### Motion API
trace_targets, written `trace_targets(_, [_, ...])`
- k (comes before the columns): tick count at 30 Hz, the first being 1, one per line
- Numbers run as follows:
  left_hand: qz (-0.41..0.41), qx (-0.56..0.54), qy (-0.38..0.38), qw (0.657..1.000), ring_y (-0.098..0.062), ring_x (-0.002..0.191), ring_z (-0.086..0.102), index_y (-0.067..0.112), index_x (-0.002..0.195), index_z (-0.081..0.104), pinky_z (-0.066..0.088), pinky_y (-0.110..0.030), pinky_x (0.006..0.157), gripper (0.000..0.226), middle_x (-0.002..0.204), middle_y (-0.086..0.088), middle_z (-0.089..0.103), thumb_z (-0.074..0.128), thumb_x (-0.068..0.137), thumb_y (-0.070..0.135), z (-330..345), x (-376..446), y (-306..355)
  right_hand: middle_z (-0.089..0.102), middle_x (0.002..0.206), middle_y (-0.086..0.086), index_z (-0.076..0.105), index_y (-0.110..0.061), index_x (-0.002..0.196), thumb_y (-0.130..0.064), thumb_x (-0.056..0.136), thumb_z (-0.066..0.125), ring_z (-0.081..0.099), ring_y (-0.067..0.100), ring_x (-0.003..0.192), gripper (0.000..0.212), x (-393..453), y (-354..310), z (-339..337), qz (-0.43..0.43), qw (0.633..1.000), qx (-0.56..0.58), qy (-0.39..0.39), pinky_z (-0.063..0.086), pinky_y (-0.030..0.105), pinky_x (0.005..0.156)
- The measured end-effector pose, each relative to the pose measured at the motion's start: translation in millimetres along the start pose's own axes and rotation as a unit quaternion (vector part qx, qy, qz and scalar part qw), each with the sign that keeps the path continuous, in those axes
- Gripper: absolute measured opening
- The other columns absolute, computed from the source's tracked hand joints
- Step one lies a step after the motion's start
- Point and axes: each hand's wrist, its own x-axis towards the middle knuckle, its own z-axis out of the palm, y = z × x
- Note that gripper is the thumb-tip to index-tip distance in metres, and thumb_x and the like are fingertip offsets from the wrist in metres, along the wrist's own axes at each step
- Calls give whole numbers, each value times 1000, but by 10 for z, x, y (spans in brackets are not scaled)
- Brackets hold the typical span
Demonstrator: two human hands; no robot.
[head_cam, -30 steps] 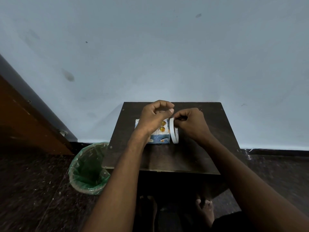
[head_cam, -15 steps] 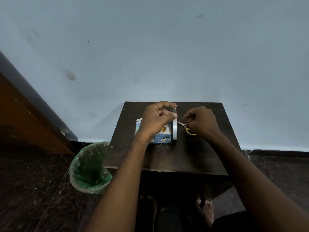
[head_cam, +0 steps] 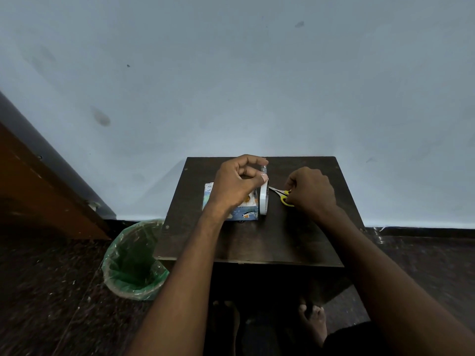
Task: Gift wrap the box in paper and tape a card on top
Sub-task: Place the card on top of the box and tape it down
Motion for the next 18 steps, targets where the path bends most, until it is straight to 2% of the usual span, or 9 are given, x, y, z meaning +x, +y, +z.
trace_targets(4, [10, 14, 10, 1000, -6, 77, 73, 22, 114, 78, 53, -23, 69, 28, 82, -1, 81, 80, 91, 7, 46, 11, 10, 68, 103, 5, 75, -21, 94, -11, 77, 74, 63, 31, 95, 19, -34, -49, 24, -19, 999, -46, 18, 44, 32, 71])
trace_targets(9, [19, 21, 10, 1000, -7, 80, 75, 22, 114, 78, 55, -21, 74, 28, 82, 1, 81, 80, 91, 7, 70, -7, -3, 69, 103, 9, 71, -14, 98, -8, 83, 69, 61, 34, 106, 16, -62, -41, 71, -26, 996, -74, 37, 46, 34, 71])
trace_targets(12, [21, 25, 8, 999, -12, 84, 77, 24, 114, 78, 60, -28, 78, 28, 83, 2, 81, 81, 91, 9, 48, -7, -14, 73, 105, 7, 77, -21, 98, -11, 80, 70, 66, 36, 104, 22, -30, 19, -23, -8, 998, -43, 38, 52, 36, 77])
trace_targets(15, [17, 27, 10, 999, -21, 86, 78, 27, 113, 78, 64, -43, 78, 28, 84, 1, 81, 81, 91, 9, 24, 2, -28, 77, 106, 0, 79, -32, 98, -15, 74, 65, 70, 30, 102, 33, 28, 82, -163, 15, 999, 42, 25, 55, 35, 84])
trace_targets(18, [13, 27, 14, 999, -32, 86, 77, 27, 113, 78, 63, -55, 73, 29, 84, 0, 81, 80, 91, 9, 24, 12, -23, 78, 82, -3, 80, -28, 95, -4, 82, 61, 75, 18, 80, 34, 44, 123, -231, -2, 988, 154, -15, 55, 28, 76])
